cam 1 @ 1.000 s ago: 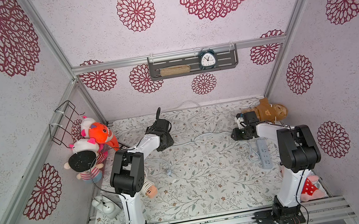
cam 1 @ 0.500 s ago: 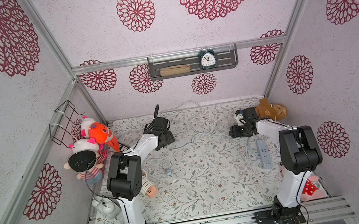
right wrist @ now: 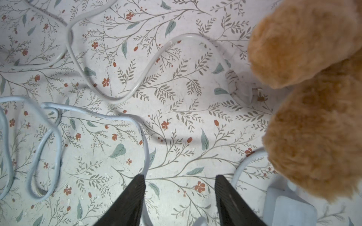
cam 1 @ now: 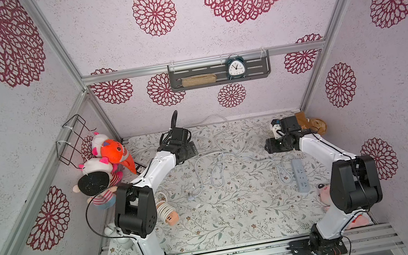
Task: Unwrap the cord wrapped around the power strip
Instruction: Unwrap the power cord at the center of the board, then pick up the power strip from the center of the board.
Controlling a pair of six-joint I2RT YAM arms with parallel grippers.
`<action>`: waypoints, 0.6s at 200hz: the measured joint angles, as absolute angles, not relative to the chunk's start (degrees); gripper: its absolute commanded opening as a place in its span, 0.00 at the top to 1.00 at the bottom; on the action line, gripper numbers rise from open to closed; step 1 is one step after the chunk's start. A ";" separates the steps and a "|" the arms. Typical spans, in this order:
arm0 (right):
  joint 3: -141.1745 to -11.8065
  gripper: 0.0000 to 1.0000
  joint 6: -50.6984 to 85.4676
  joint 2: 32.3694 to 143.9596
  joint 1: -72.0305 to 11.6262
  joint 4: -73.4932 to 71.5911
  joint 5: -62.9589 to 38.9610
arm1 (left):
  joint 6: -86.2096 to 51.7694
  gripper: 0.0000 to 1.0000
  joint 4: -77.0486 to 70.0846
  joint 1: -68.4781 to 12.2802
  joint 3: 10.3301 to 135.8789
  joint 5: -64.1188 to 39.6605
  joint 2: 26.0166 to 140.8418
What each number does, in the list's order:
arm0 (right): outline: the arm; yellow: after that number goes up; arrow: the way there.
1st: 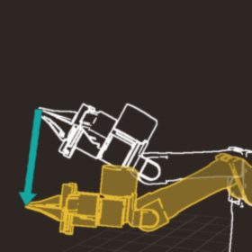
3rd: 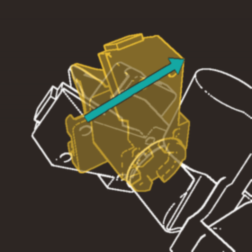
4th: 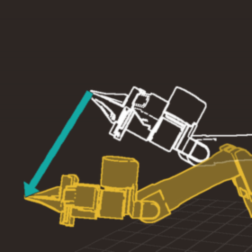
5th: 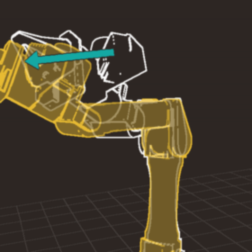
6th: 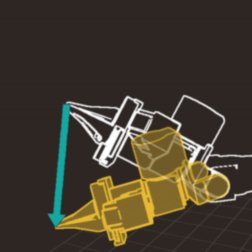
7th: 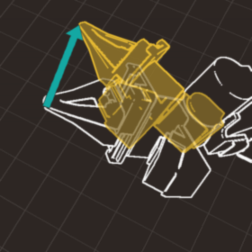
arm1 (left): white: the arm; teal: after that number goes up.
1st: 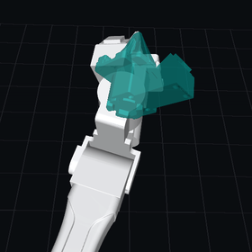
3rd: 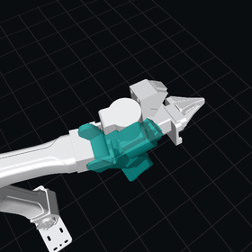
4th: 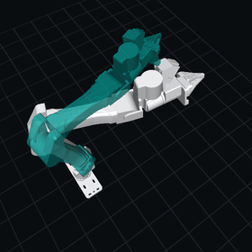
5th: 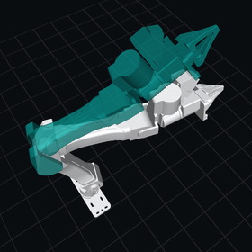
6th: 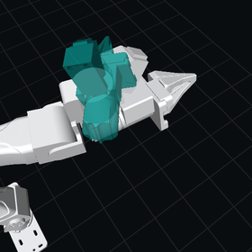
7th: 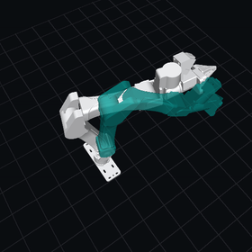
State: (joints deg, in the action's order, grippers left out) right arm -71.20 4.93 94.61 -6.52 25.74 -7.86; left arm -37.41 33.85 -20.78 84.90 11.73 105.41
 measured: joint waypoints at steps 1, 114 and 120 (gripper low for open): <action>-71.20 0.40 4.95 94.59 -6.55 25.78 -7.84 | -37.41 0.08 33.89 -20.78 84.93 11.77 105.41; -70.89 0.41 5.10 94.26 -9.39 25.82 -8.95 | -35.46 0.11 45.47 -20.75 82.15 18.48 96.40; -70.89 0.40 5.10 94.19 -9.50 25.82 -8.95 | -35.77 0.12 47.05 -20.75 81.78 19.00 95.85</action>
